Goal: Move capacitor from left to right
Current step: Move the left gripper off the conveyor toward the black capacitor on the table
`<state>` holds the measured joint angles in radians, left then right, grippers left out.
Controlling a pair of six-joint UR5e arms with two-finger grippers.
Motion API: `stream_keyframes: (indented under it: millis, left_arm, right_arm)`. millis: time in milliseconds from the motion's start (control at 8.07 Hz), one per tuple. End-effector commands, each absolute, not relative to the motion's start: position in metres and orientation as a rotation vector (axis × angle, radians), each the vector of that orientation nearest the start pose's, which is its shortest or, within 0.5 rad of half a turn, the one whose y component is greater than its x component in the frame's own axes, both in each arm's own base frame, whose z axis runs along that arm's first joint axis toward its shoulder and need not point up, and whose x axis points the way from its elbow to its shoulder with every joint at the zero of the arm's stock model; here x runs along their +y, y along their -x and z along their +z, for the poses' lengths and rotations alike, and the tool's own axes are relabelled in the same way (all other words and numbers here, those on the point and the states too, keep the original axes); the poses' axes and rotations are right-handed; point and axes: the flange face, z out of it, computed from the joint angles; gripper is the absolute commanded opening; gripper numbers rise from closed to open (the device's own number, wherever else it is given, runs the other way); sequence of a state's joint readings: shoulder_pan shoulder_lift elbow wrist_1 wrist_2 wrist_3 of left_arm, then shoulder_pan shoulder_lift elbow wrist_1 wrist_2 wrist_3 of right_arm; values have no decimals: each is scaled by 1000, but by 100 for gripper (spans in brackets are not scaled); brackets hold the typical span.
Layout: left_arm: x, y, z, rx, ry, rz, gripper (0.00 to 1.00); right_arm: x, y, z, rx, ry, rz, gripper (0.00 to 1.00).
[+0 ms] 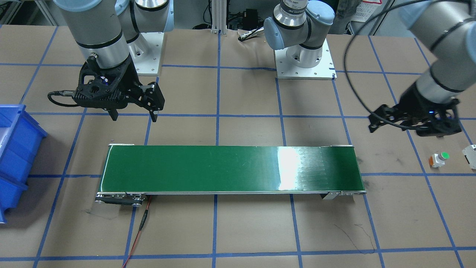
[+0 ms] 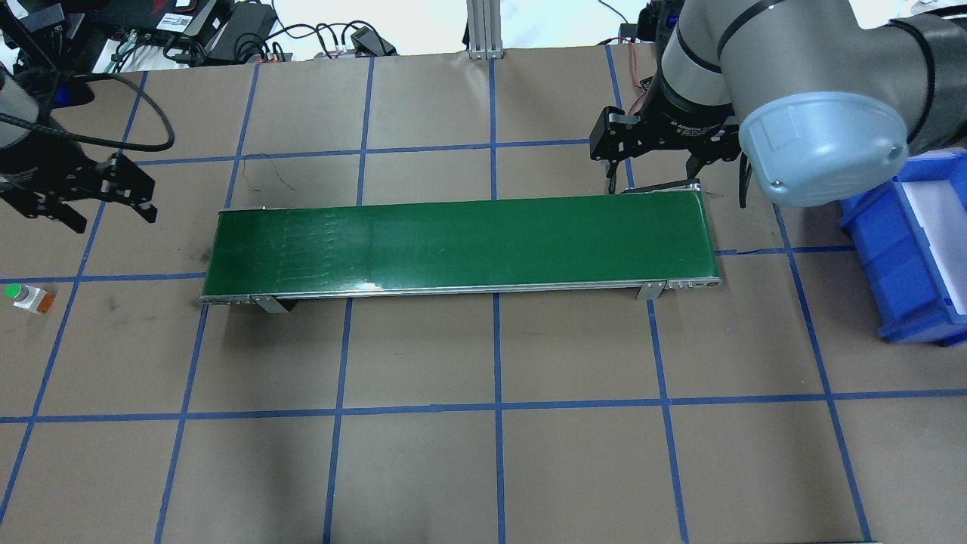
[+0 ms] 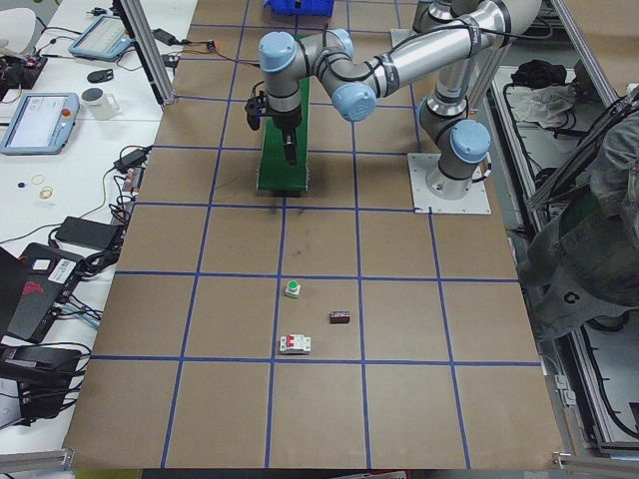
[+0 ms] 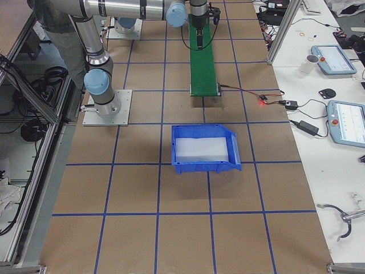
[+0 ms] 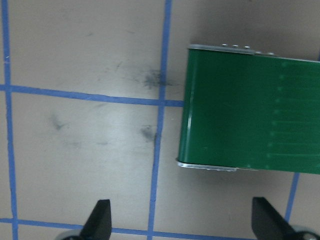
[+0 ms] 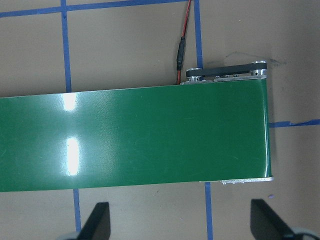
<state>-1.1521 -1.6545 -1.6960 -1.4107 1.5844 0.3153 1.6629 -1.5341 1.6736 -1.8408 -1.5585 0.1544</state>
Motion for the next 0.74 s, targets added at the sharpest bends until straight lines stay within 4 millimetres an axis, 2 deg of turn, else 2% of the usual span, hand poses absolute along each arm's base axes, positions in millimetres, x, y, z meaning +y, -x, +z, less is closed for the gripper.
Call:
stream_keyframes:
  millis: [0, 124, 248, 372, 619]
  left_arm:
    - [-516, -149, 389, 3104, 313, 29, 100]
    - [-517, -169, 380, 3024, 253, 4, 100]
    - [-507, -208, 358, 2926, 312, 131, 100]
    - [-502, -240, 344, 2900, 376, 150, 100]
    - [-502, -278, 309, 2892, 405, 170, 100]
  right_arm:
    - [-501, -181, 448, 3105, -96, -201, 100]
    - [-501, -181, 447, 3106, -96, -199, 100]
    - [-501, -181, 448, 3105, -96, -201, 100]
    - [-501, -182, 447, 3106, -94, -199, 100]
    - [-501, -182, 448, 3105, -94, -201, 100]
